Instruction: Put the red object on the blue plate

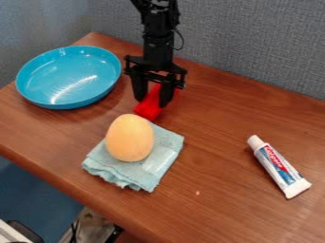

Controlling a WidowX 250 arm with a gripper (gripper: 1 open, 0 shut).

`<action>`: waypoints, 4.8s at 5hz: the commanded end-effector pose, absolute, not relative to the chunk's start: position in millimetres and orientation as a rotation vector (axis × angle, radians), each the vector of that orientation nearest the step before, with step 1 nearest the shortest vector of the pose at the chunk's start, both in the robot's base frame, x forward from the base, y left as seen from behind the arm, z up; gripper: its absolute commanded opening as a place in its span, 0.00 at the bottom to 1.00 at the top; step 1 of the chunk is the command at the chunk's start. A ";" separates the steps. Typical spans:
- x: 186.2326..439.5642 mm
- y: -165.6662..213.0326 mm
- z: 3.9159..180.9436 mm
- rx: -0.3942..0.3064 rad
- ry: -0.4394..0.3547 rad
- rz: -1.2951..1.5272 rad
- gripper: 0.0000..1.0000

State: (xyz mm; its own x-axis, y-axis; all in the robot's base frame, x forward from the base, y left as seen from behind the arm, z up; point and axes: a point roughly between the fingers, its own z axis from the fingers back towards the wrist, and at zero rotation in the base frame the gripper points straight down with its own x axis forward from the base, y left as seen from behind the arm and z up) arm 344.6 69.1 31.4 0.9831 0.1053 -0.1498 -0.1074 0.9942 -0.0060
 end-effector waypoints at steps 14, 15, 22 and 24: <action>339.9 123.9 116.0 -0.083 -0.020 0.255 0.00; 339.9 138.0 119.1 -0.079 -0.032 0.296 0.00; 327.9 192.8 96.6 -0.016 -0.056 0.477 0.00; 327.9 199.8 85.6 0.002 -0.054 0.505 0.00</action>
State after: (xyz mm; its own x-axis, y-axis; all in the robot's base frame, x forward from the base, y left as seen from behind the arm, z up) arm 331.2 191.7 74.0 0.8834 0.4683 0.0193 -0.4680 0.8835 -0.0177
